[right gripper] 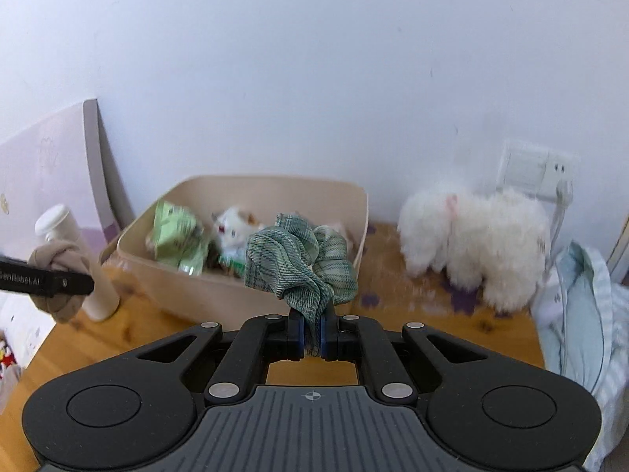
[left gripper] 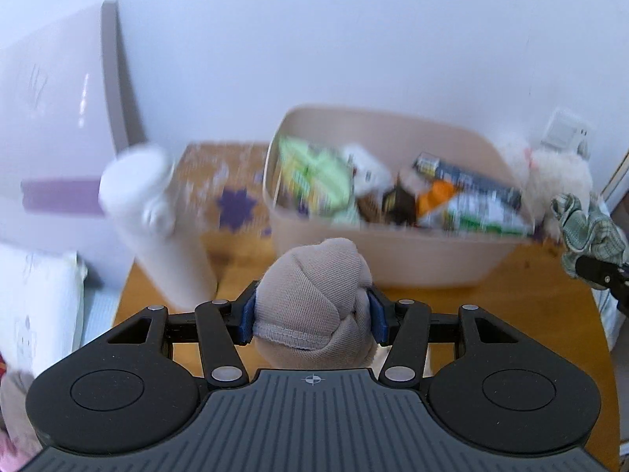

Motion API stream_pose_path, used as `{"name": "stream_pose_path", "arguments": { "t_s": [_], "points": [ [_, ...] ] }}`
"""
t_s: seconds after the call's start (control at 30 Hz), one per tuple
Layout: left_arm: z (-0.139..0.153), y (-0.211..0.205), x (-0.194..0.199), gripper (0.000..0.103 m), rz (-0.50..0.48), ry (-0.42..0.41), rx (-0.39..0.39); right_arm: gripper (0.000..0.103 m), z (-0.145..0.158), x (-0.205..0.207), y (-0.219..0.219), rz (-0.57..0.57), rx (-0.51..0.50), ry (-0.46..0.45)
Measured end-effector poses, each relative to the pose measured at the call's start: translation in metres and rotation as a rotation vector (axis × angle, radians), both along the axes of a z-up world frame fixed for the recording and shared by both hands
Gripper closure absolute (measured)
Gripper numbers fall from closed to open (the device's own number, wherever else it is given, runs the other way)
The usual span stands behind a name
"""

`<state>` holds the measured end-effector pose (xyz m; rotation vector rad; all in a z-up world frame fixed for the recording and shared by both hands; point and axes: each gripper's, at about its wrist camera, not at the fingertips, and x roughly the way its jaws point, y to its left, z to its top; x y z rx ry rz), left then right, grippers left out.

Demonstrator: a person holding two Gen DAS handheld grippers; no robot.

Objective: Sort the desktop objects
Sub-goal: 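Carry the grey sock with left tool over the basket while right tool carries the scrunchie, then open left tool to drop the grey sock while right tool releases the scrunchie into the basket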

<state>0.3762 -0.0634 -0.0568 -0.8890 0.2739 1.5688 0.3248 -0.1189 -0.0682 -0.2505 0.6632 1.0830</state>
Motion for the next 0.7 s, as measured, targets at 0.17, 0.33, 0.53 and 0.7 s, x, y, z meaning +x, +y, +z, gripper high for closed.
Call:
{"name": "stream_pose_path", "arguments": {
  "t_s": [0.17, 0.33, 0.53, 0.7],
  "points": [
    [0.022, 0.032, -0.008, 0.048, -0.002, 0.037, 0.043, 0.096, 0.009, 0.016, 0.024, -0.008, 0.010, -0.012],
    [0.040, 0.065, -0.011, 0.048, -0.014, 0.078, 0.071, 0.096, 0.013, 0.032, 0.058, -0.001, -0.002, -0.034],
    [0.045, 0.105, -0.002, 0.048, -0.052, 0.120, 0.043, 0.096, 0.007, 0.043, 0.095, 0.020, -0.043, -0.060],
    [0.031, 0.131, 0.015, 0.048, -0.117, 0.190, 0.012, 0.096, -0.006, 0.039, 0.122, 0.060, -0.111, -0.087]
  ]
}}
